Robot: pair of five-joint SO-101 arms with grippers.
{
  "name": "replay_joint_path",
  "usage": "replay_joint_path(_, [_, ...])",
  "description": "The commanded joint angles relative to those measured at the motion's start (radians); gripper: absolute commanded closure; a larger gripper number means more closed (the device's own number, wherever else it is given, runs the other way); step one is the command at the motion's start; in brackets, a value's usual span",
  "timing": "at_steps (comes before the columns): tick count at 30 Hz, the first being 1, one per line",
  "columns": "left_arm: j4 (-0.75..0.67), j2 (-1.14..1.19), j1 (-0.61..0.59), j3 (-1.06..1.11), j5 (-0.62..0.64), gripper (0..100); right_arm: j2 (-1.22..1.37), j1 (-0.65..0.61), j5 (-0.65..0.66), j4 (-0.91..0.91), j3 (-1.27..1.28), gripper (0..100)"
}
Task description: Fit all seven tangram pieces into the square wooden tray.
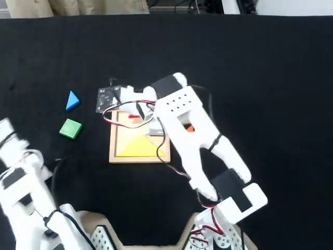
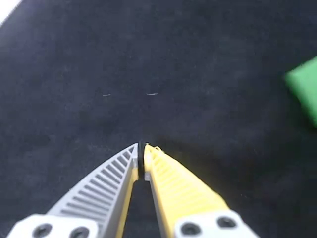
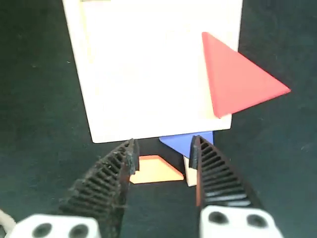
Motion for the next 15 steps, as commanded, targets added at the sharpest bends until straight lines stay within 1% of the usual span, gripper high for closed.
replay_joint_path(1, [-0.034, -0.021, -0.035, -0.010, -0.025, 97, -0.058, 0.091, 0.005, -0.064, -0.053, 83.2])
replay_joint_path(3, [-0.052, -0.021, 0.001, -0.002, -0.023, 97, -0.054, 0.121, -0.072, -0.155, -0.048, 83.2])
replay_joint_path(6, [-0.049, -0.021, 0.025, 0.001, -0.023, 97, -0.030, 0.158, -0.259, -0.371, -0.024, 83.6])
replay_joint_path(8, [-0.049, -0.021, 0.021, 0.001, -0.023, 97, 0.016, 0.180, -0.402, -0.525, -0.018, 88.4])
replay_joint_path(10, [-0.049, -0.021, 0.015, 0.001, -0.023, 97, 0.090, 0.195, -0.520, -0.647, -0.022, 97.3])
replay_joint_path(11, [-0.049, -0.021, 0.015, 0.004, -0.023, 97, 0.134, 0.195, -0.560, -0.689, -0.031, 99.3])
replay_joint_path(12, [-0.055, -0.021, 0.016, 0.010, -0.023, 97, 0.180, 0.196, -0.588, -0.706, -0.051, 97.5])
replay_joint_path(15, [-0.055, -0.021, 0.021, 0.015, -0.023, 97, 0.332, 0.210, -0.626, -0.677, -0.163, 98.8])
